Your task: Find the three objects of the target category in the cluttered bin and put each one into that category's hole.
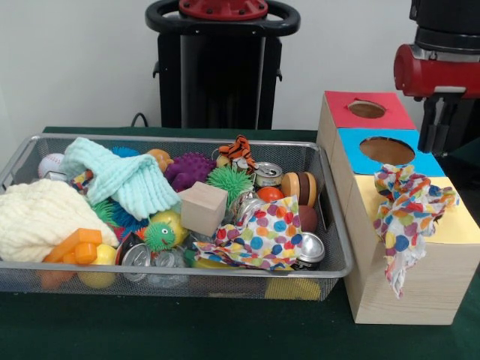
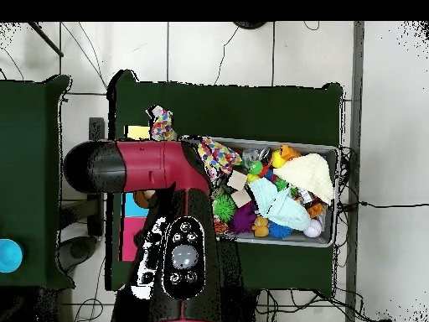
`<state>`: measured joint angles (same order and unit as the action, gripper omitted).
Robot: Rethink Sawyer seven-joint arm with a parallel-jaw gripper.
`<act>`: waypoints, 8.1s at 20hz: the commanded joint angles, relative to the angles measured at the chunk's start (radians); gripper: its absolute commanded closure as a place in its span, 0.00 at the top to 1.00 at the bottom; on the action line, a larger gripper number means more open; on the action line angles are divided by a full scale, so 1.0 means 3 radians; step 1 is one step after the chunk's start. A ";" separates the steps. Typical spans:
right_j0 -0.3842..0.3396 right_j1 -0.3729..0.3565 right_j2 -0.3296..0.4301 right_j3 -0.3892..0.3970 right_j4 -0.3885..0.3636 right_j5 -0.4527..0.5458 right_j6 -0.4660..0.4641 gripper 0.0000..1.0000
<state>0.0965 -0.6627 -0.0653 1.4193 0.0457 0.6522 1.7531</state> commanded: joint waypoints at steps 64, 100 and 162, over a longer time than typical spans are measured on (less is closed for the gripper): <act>0.0456 0.1056 -0.0319 -0.0194 0.0485 -0.0659 0.0935 0.00; 0.0321 0.0769 -0.0506 -0.0322 0.0806 0.0595 0.0507 0.00; 0.0293 0.0619 -0.0386 -0.0100 0.0862 -0.0144 0.0695 0.00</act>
<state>0.2075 -0.5190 -0.2706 1.3023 0.2802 0.6662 1.7533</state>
